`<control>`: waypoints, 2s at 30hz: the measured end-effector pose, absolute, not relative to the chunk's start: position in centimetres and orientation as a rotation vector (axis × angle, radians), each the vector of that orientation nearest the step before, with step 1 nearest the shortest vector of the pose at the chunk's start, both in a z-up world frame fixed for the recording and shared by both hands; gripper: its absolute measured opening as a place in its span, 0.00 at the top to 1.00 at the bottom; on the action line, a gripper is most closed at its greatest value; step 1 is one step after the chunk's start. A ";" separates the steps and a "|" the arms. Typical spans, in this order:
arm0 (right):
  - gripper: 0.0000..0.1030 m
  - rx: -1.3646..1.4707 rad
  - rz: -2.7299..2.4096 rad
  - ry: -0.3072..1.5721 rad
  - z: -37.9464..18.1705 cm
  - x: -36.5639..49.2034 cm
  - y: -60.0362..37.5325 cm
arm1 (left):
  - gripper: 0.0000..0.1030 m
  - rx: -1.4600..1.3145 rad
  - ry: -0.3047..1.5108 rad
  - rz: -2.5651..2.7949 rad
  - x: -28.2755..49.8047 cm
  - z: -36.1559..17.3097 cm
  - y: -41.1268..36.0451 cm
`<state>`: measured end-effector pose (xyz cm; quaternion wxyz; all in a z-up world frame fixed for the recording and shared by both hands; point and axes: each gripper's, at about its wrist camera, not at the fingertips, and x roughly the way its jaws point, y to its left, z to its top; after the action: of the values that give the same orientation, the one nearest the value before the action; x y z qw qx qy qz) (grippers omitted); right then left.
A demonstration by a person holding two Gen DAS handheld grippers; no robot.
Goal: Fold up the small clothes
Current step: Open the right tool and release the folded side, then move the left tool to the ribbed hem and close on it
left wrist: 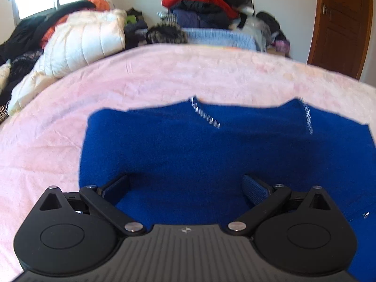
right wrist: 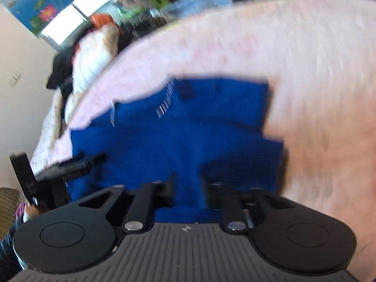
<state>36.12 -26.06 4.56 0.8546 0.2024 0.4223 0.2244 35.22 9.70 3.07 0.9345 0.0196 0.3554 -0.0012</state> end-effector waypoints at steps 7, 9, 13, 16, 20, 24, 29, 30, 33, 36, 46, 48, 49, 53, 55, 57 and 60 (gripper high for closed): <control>0.38 0.245 0.364 0.871 3.5 41.2 -23.2 | 0.00 0.103 0.764 0.006 37.4 1.6 9.0; 0.40 0.147 0.322 0.924 1.5 41.7 -22.2 | 0.00 0.089 0.748 0.001 37.5 1.2 9.3; 0.31 0.040 0.338 0.860 0.9 40.8 -20.7 | 0.00 0.075 0.717 0.010 37.1 0.9 9.4; 0.36 0.087 0.277 0.835 2.9 39.3 -21.3 | 0.00 0.076 0.700 0.046 36.0 1.7 9.6; 0.31 0.178 0.419 0.745 6.5 31.6 -23.0 | 0.00 -0.032 0.661 0.017 30.1 4.5 11.6; 0.25 0.313 0.530 0.810 6.0 23.7 -24.7 | 0.00 -0.172 0.680 -0.062 21.8 5.6 14.0; 0.25 0.610 0.502 0.977 2.5 16.3 -28.9 | 0.00 -0.375 0.751 0.002 13.4 4.1 19.0; 0.24 0.629 0.490 0.994 2.1 15.1 -29.4 | 0.00 -0.412 0.764 0.017 12.1 3.8 20.0; 0.24 0.666 0.468 1.035 1.3 12.1 -30.0 | 0.00 -0.491 0.818 0.027 8.9 3.0 22.1; 0.24 0.704 0.472 1.058 0.9 10.2 -30.0 | 0.00 -0.523 0.846 -0.011 6.5 2.8 22.8; 0.24 0.779 0.513 1.134 0.2 6.6 -28.9 | 0.00 -0.531 0.932 -0.108 2.0 2.7 21.6; 0.24 0.780 0.524 1.144 0.1 5.9 -28.5 | 0.00 -0.509 0.941 -0.120 1.5 2.7 20.9; 0.24 0.782 0.529 1.148 0.1 5.5 -28.3 | 0.00 -0.494 0.949 -0.131 1.4 2.8 20.5; 0.24 0.828 0.553 1.155 -0.3 4.3 -28.1 | 0.00 -0.510 0.966 -0.175 0.4 2.7 20.1; 0.24 0.886 0.555 1.158 -0.7 4.1 -28.4 | 0.00 -0.588 0.971 -0.195 0.2 2.5 20.6; 0.24 0.907 0.554 1.152 -0.8 3.8 -28.7 | 0.00 -0.707 0.983 -0.224 0.1 2.0 21.5; 0.25 0.924 0.554 1.146 -1.0 3.8 -29.0 | 0.00 -0.842 1.004 -0.244 0.2 1.3 22.5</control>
<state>3.79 -28.98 -0.98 0.7065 0.4157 0.5157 0.2492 0.24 22.47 1.28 0.7860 -0.3906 0.4657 -0.1132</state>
